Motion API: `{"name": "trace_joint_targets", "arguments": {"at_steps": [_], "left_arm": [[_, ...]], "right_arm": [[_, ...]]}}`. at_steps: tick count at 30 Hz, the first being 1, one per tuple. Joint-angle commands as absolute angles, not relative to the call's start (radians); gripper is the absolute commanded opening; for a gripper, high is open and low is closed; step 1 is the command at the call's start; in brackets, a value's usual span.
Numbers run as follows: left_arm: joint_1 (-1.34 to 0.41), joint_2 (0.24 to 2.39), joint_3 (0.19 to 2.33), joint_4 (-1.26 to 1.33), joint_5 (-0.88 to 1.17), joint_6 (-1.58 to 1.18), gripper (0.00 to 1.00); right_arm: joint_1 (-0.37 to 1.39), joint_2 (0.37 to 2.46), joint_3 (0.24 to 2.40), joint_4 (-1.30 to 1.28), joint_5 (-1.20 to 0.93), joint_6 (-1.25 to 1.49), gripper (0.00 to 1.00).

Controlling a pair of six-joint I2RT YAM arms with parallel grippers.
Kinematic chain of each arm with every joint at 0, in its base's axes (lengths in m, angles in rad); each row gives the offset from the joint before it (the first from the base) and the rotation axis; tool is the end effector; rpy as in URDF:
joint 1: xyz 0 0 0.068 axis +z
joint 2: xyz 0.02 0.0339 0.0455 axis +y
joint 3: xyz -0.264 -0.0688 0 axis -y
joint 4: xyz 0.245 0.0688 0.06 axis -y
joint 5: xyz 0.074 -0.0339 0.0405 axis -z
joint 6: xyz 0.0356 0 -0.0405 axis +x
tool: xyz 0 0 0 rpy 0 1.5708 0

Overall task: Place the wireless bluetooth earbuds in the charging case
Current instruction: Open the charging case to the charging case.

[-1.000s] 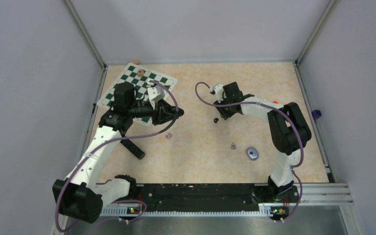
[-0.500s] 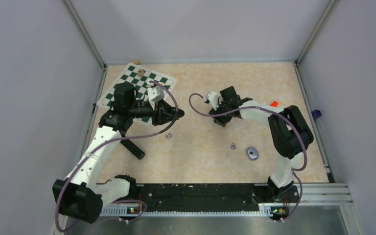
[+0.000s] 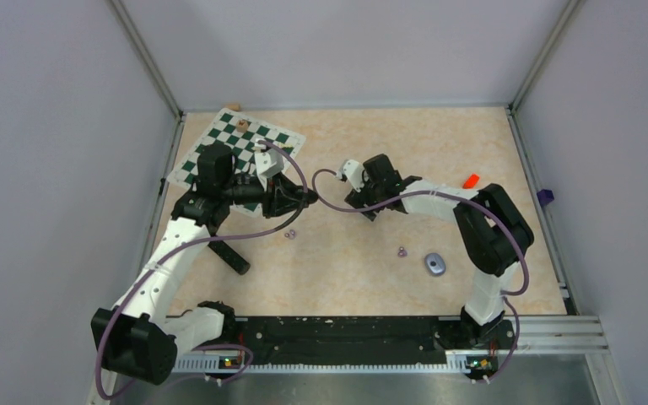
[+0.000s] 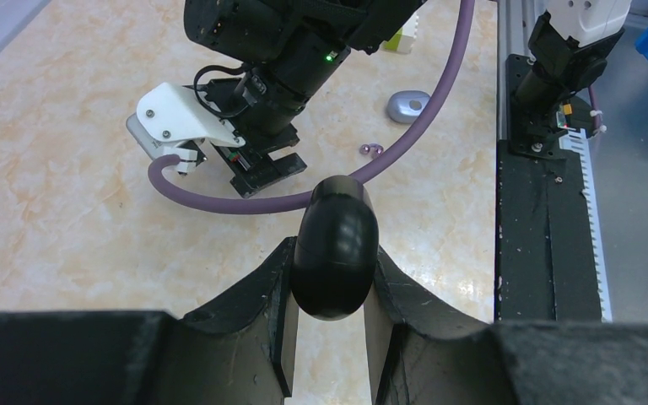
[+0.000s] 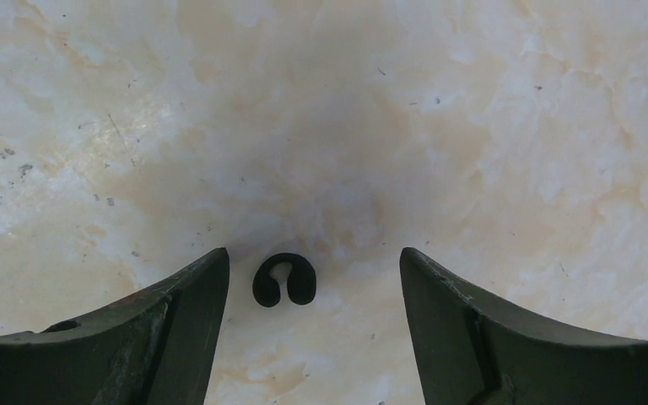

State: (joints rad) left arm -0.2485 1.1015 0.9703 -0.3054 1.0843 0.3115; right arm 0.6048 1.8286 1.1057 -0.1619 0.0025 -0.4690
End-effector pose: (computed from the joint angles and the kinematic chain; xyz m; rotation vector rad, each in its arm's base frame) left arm 0.2186 -0.0879 0.3381 1.1402 1.5114 -1.0288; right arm 0.3128 0.2161 0.1669 -1.2555 2.1114 0.0565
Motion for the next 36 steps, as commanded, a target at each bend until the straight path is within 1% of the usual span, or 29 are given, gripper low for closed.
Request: {"name": "trace_joint_targets", "arguments": {"at_steps": [1, 7, 9, 10, 18, 36], "left_arm": [[-0.244, 1.085, 0.96, -0.255, 1.108, 0.301, 0.0], [-0.244, 1.08, 0.959, -0.255, 1.111, 0.302, 0.0], [-0.244, 1.08, 0.959, -0.255, 1.113, 0.302, 0.0], [-0.244, 1.08, 0.96, -0.254, 1.113, 0.301, 0.0], [-0.244, 1.077, 0.96, -0.255, 1.117, 0.298, 0.0], [-0.244, 1.082, 0.962, -0.255, 1.118, 0.298, 0.0]], "right_arm": [[0.611, 1.846, 1.134, -0.1, 0.033, -0.491, 0.74], [0.611, 1.778, 1.147, -0.189, -0.185, -0.674, 0.81], [0.611, 1.746, 1.131, -0.215, -0.219, -0.764, 0.98], [0.611, 1.734, 1.122, -0.222, -0.22, -0.803, 0.99], [0.6, 1.723, 1.094, -0.266, -0.147, -1.051, 0.99], [0.555, 1.828, 1.108, -0.226, -0.122, -1.154, 0.99]]}}
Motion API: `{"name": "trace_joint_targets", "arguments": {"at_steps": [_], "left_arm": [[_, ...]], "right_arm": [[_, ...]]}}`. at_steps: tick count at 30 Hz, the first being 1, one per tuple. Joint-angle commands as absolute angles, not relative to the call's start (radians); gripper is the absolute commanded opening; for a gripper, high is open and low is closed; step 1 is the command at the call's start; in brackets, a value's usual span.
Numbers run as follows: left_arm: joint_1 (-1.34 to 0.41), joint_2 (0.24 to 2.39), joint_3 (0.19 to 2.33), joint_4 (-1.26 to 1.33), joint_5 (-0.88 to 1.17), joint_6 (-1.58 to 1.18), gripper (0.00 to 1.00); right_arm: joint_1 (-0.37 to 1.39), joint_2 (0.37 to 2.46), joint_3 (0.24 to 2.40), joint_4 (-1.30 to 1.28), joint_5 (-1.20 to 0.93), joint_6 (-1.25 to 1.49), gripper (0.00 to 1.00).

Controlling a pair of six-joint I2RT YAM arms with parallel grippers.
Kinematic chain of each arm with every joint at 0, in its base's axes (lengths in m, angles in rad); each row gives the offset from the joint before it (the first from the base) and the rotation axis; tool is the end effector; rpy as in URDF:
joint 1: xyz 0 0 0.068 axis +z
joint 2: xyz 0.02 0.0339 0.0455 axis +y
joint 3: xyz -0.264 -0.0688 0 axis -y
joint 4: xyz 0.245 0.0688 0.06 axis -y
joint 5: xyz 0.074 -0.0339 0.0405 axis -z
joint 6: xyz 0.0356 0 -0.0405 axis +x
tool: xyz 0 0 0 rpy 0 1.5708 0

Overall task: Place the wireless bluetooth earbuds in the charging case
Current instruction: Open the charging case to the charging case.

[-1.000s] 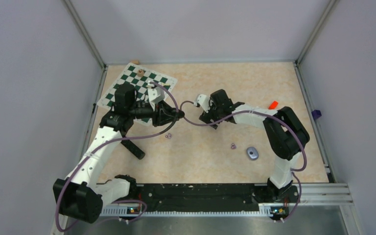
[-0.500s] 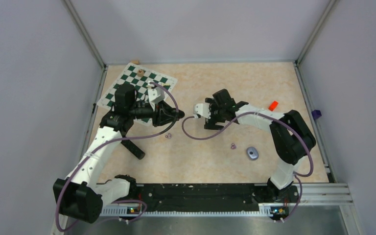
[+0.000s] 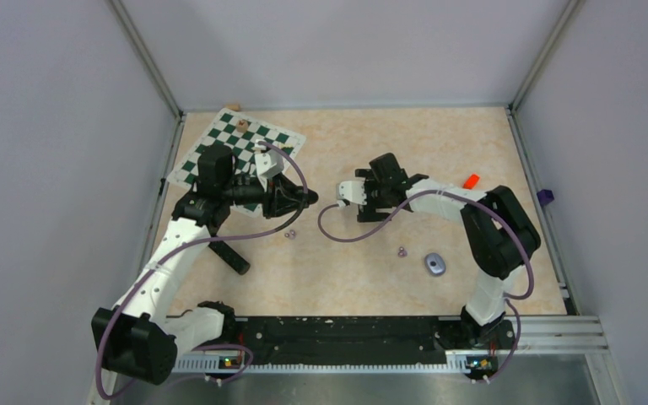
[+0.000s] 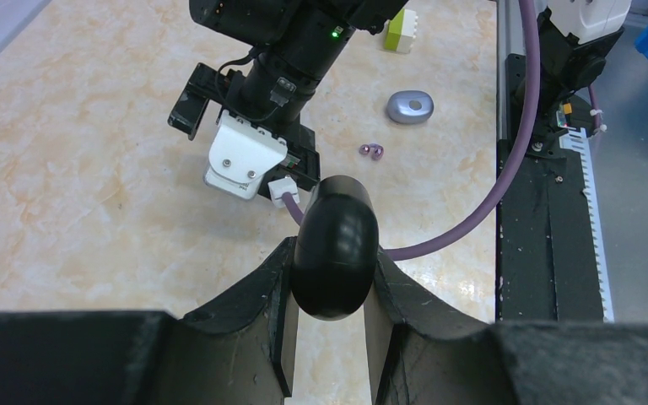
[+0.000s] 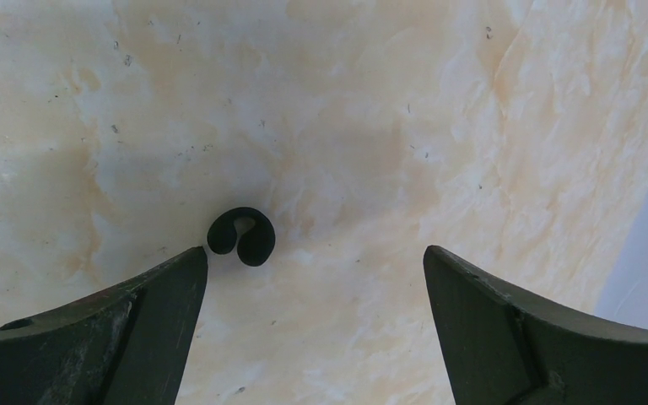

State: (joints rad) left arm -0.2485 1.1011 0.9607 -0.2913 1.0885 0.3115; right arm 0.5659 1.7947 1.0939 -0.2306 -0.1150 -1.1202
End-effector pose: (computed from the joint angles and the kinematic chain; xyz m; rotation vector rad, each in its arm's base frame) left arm 0.2188 -0.0880 0.3362 1.1430 1.5045 -1.0302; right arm 0.3100 0.2017 0.1710 -1.8946 1.6242 -0.0879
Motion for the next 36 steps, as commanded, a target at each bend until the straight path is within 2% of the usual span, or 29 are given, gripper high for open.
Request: {"name": "trace_joint_targets", "arguments": {"at_steps": [1, 26, 36], "left_arm": [[-0.244, 1.081, 0.962, -0.255, 1.116, 0.298, 0.0], [-0.244, 1.083, 0.973, -0.266, 1.126, 0.301, 0.0], [-0.244, 1.086, 0.97, -0.267, 1.127, 0.304, 0.0]], "right_arm": [[0.556, 1.832, 1.109, -0.224, -0.125, -1.154, 0.99], [0.557, 1.95, 1.228, -0.197, -0.121, -1.039, 0.99], [0.553, 1.981, 1.32, -0.224, -0.102, -0.899, 0.99]]}}
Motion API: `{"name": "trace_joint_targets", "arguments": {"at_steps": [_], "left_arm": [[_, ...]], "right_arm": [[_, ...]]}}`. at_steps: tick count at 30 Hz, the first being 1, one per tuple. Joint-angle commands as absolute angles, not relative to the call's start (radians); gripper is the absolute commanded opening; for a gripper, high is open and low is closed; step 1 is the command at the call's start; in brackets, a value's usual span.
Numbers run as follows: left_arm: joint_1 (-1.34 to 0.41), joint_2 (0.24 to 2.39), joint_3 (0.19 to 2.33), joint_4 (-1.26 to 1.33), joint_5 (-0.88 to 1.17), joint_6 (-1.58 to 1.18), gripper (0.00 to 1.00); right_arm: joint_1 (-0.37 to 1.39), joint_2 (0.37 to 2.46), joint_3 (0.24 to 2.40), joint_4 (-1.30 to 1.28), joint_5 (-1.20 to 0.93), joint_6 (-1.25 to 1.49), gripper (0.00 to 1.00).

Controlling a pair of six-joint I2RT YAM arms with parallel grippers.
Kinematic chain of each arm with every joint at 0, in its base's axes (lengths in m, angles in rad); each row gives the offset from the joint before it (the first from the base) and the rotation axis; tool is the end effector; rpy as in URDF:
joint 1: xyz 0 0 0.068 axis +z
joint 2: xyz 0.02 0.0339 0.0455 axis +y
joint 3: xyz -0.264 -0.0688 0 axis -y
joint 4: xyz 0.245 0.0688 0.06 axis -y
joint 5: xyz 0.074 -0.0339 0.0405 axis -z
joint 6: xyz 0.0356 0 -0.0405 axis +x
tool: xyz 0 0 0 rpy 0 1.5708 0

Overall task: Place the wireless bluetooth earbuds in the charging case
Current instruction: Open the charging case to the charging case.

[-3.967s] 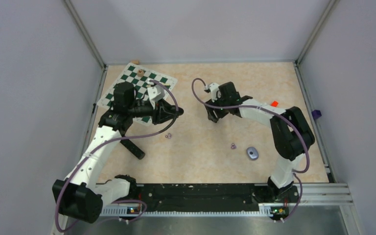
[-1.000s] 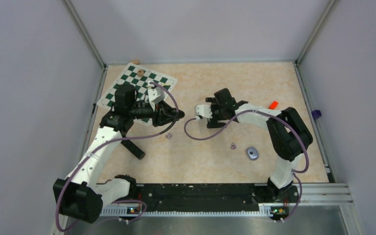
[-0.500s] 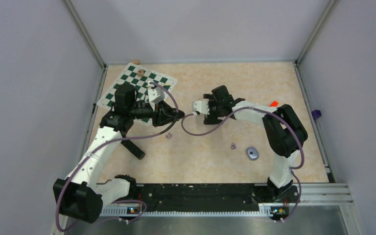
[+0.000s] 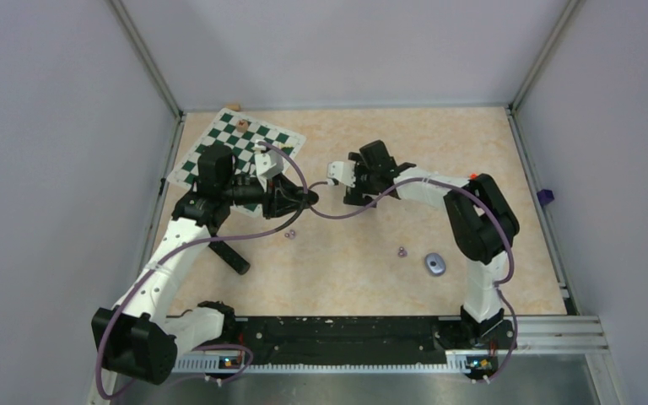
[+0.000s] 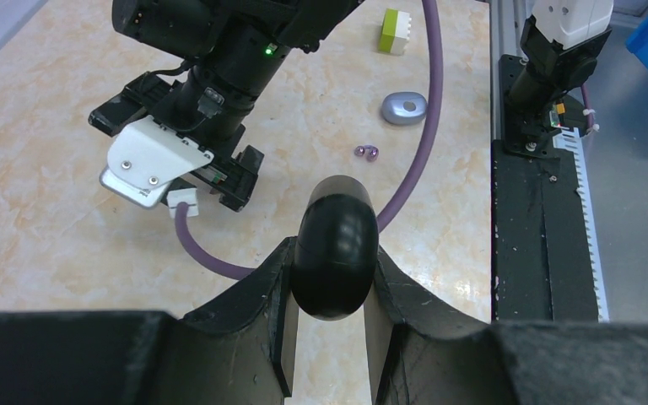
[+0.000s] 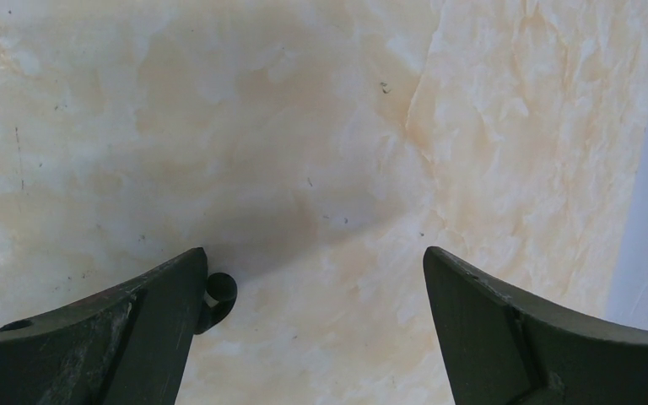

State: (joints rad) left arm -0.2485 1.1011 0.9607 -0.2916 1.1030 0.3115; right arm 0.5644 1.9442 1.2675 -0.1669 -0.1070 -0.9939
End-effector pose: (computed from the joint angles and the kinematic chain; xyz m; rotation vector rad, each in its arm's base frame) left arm 0.2183 -0.0882 0.3363 1.1496 1.4962 -1.0441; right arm 0.3508 0.2266 0.1709 -1.7274 1.6793 -0.0693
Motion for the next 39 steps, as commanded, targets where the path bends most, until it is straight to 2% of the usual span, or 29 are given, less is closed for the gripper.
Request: {"name": "trace_joint_targets", "arguments": {"at_steps": [1, 10, 17, 20, 25, 28, 39], "left_arm": [[-0.244, 1.086, 0.968, -0.267, 1.129, 0.304, 0.0], [-0.245, 1.086, 0.966, -0.263, 1.131, 0.303, 0.0], [-0.257, 1.115, 0.95, -0.207, 1.136, 0.249, 0.0], [-0.286, 1.15, 0.952, -0.203, 1.119, 0.243, 0.0], [-0.324, 1.195, 0.957, -0.195, 1.101, 0.227, 0.0], [-0.332, 1.22, 0.956, -0.177, 1.109, 0.204, 0.0], [-0.368, 1.254, 0.953, -0.171, 1.105, 0.199, 0.0]], "right_arm": [[0.549, 1.971, 1.338, -0.251, -0.129, -0.877, 0.99], [0.497, 1.788, 1.364, -0.384, -0.37, -0.731, 0.99], [0.387, 1.634, 1.405, -0.388, -0.606, -0.385, 0.99], [0.379, 1.575, 1.411, -0.412, -0.709, -0.351, 0.99], [0.387, 1.421, 1.223, -0.129, -0.899, -0.141, 0.99], [0.43, 1.334, 1.111, 0.045, -0.932, -0.065, 0.99], [0.557, 1.323, 1.019, 0.19, -0.876, 0.033, 0.99]]}}
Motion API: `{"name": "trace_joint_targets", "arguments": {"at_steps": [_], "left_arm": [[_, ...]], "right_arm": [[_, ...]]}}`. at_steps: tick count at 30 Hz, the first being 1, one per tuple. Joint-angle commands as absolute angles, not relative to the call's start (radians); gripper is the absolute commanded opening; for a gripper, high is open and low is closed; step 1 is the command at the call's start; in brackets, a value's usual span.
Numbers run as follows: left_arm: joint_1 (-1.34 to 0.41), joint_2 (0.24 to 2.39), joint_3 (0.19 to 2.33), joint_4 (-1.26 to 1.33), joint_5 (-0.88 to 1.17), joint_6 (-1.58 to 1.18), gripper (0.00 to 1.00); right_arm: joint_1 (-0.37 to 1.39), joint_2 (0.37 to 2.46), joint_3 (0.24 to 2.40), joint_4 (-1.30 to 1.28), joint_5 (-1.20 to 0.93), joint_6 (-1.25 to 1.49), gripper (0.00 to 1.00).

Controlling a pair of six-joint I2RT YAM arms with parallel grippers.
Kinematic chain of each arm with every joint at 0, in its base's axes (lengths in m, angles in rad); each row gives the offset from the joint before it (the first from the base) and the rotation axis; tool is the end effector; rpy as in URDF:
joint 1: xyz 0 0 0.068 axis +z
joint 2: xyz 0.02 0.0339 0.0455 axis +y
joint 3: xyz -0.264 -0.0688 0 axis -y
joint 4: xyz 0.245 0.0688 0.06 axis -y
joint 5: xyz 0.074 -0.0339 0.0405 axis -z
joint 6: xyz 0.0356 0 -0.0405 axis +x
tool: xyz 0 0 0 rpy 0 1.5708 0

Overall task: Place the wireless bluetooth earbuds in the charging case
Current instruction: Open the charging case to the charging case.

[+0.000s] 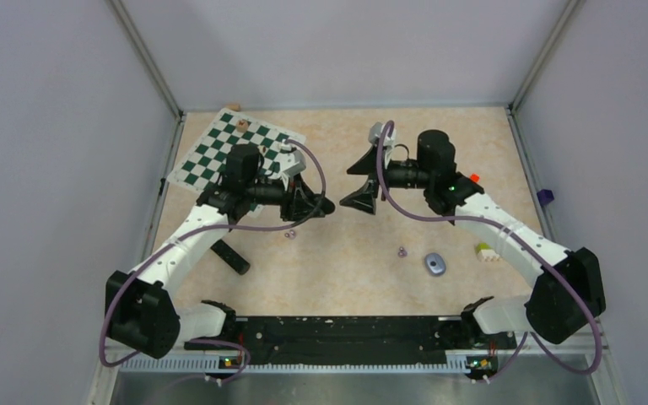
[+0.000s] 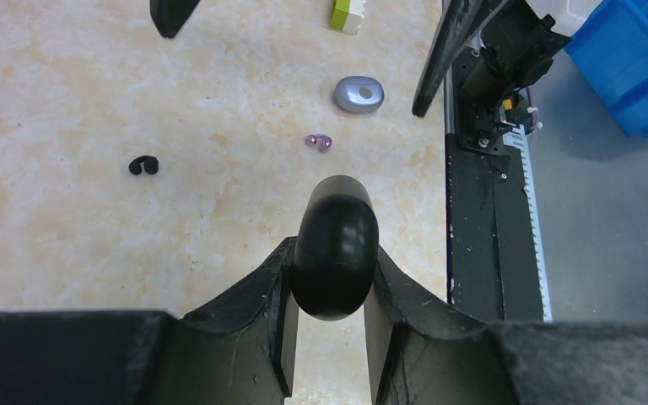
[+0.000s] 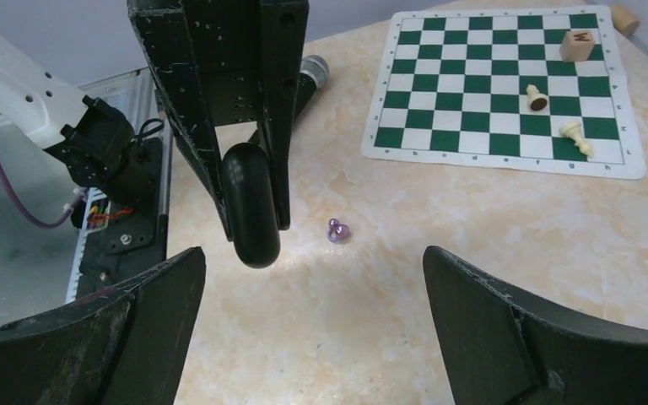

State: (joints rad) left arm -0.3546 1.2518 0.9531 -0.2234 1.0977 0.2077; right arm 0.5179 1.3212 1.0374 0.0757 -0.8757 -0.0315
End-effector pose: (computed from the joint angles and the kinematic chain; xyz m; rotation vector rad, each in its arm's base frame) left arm 0.2396 -0.1225 0.3044 1.1570 1.6170 -1.2228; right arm 0.2484 0.1730 0.3383 -1.0954 1.4788 1.1177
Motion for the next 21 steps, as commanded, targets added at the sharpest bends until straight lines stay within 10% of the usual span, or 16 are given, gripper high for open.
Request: {"name": "trace_joint_targets", "arguments": {"at_steps": [1, 21], "left_arm": [[-0.37, 1.257, 0.953, -0.172, 1.107, 0.199, 0.0], [-0.386, 1.262, 0.948, -0.172, 1.126, 0.208, 0.0]], "right_arm": [[0.566, 1.332, 1.02, 0.191, -0.875, 0.034, 0.99], [0.62, 1.395, 1.021, 0.17, -0.795, -0.039, 0.99]]}}
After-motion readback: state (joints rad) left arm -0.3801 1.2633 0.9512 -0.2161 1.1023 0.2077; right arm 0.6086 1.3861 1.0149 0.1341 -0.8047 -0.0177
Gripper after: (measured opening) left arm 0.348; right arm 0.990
